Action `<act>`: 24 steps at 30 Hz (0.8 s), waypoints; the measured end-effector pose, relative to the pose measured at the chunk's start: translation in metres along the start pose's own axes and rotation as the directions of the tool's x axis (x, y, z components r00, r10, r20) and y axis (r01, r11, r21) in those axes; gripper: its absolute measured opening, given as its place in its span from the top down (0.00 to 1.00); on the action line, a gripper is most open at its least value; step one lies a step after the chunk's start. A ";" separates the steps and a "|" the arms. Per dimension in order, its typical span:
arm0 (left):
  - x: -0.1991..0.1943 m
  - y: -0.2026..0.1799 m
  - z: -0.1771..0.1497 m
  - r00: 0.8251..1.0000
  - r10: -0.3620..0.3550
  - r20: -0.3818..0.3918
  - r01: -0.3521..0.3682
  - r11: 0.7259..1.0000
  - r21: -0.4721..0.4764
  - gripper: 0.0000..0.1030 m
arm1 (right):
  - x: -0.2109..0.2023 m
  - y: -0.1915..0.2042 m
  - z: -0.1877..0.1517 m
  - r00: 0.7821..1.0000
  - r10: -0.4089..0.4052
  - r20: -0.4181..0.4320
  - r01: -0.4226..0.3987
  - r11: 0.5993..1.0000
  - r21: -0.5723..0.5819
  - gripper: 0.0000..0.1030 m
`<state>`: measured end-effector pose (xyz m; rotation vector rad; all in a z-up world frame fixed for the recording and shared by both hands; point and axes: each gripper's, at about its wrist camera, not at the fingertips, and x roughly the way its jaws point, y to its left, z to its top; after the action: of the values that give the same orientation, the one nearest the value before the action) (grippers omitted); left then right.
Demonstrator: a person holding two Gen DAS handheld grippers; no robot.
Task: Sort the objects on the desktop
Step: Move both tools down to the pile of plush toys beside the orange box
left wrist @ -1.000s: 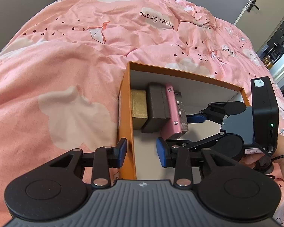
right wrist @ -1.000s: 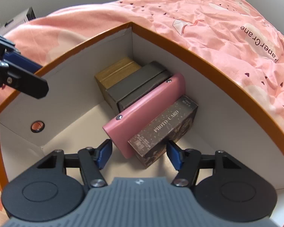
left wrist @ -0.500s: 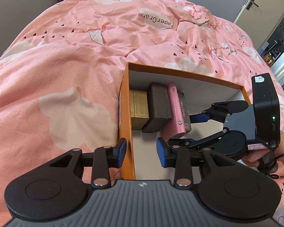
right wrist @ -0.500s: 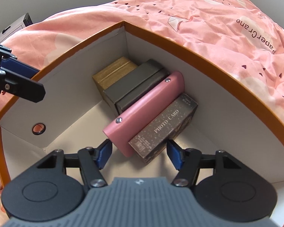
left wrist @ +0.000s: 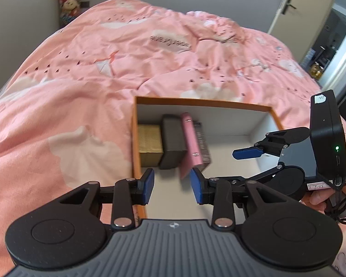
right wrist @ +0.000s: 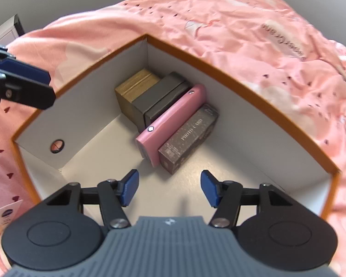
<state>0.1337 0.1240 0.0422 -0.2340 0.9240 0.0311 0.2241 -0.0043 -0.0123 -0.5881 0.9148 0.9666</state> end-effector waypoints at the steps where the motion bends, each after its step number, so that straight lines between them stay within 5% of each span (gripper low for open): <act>1: -0.004 -0.004 -0.002 1.000 -0.005 0.005 0.005 1.000 0.010 0.62 | -0.006 0.001 -0.002 1.000 -0.008 0.009 0.008 1.000 0.008 0.40; 15: -0.051 -0.028 -0.044 0.991 -0.124 0.051 0.122 0.992 0.045 0.62 | -0.115 0.033 -0.071 0.967 -0.025 0.255 -0.032 0.976 0.217 0.47; 24: -0.047 -0.027 -0.090 0.993 -0.091 -0.071 0.095 0.994 0.058 0.62 | -0.114 0.060 -0.132 0.972 0.020 0.235 -0.107 0.925 0.365 0.57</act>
<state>0.0381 0.0819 0.0325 -0.2223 0.9792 -0.0919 0.0906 -0.1281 0.0173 -0.1174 0.8872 0.8661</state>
